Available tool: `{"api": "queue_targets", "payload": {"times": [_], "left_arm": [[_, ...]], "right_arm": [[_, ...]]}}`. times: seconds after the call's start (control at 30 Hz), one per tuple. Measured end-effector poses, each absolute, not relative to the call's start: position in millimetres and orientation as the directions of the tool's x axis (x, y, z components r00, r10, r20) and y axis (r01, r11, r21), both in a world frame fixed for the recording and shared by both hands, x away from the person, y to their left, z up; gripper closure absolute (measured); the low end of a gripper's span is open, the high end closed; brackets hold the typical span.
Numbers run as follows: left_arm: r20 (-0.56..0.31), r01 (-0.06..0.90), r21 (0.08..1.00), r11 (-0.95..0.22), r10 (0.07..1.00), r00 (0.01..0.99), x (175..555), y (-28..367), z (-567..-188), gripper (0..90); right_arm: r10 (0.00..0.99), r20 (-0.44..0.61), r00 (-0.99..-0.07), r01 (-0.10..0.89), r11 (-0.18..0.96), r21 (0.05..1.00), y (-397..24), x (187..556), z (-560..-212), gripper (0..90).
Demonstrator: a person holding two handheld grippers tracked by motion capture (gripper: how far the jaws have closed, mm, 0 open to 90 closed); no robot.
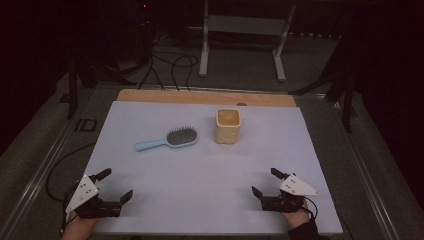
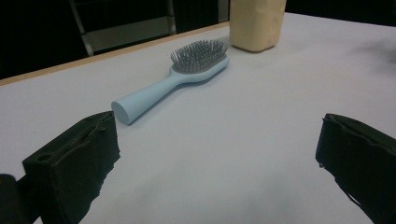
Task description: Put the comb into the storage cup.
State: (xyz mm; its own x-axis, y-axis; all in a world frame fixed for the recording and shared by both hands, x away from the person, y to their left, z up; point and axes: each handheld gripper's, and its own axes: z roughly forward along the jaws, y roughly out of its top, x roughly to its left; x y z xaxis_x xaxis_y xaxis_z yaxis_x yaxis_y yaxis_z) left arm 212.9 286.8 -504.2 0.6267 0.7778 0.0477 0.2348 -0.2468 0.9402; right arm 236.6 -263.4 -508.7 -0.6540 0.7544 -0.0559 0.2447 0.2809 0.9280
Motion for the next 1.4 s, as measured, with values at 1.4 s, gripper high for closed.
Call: {"api": "queue_targets", "payload": {"times": [1.4], "left_arm": [[0.118,0.161,0.931,-0.327,0.689,0.715,208.1,271.9,-460.4,0.0]], "right_arm": [[0.74,-0.089,-0.667,0.198,0.292,0.936,-256.6,231.0,-503.5,8.0]]}}
